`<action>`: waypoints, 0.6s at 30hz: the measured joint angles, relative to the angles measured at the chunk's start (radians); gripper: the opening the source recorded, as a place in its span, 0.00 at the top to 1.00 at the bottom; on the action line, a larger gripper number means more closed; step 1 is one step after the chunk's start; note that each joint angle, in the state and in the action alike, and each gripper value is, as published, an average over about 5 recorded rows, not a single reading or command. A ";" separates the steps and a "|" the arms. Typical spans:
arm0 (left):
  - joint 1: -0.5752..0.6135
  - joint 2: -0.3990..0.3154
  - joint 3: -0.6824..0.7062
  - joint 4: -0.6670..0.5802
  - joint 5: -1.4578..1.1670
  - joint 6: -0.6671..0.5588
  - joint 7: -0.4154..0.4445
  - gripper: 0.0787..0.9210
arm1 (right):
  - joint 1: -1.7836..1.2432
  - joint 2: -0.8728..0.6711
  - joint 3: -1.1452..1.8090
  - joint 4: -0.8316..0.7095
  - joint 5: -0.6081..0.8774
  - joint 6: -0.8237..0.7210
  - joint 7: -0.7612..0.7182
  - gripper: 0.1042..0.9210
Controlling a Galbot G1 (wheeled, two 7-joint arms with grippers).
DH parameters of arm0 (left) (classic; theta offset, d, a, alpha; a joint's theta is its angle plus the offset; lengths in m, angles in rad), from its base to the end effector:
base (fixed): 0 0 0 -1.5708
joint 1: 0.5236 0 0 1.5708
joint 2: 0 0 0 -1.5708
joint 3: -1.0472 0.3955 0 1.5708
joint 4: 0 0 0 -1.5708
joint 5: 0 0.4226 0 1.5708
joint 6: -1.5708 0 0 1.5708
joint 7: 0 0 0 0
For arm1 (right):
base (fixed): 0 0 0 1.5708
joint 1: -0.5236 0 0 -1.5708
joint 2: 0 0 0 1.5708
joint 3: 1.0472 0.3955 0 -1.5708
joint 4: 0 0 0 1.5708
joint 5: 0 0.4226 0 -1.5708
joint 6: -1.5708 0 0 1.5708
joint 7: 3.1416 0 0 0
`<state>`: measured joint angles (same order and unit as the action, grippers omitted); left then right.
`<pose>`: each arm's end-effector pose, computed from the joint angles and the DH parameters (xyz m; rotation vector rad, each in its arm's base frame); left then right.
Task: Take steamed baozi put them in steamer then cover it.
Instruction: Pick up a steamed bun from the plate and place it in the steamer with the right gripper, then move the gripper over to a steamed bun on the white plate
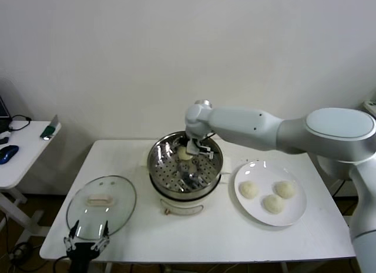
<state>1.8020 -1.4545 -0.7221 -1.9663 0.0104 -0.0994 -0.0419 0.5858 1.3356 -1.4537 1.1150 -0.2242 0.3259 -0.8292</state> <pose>0.1263 0.1034 -0.4238 0.1924 -2.8740 -0.3281 0.6548 0.2034 -0.1095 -1.7931 0.4924 -2.5295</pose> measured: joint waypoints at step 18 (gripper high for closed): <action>-0.004 0.002 0.000 -0.012 -0.002 0.000 0.005 0.12 | 0.337 -0.388 -0.254 0.229 0.705 -0.307 -0.138 0.12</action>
<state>1.7980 -1.4528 -0.7222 -1.9783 0.0087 -0.0996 -0.0372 0.9224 0.9471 -1.7078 1.3443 0.4813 0.0187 -0.9673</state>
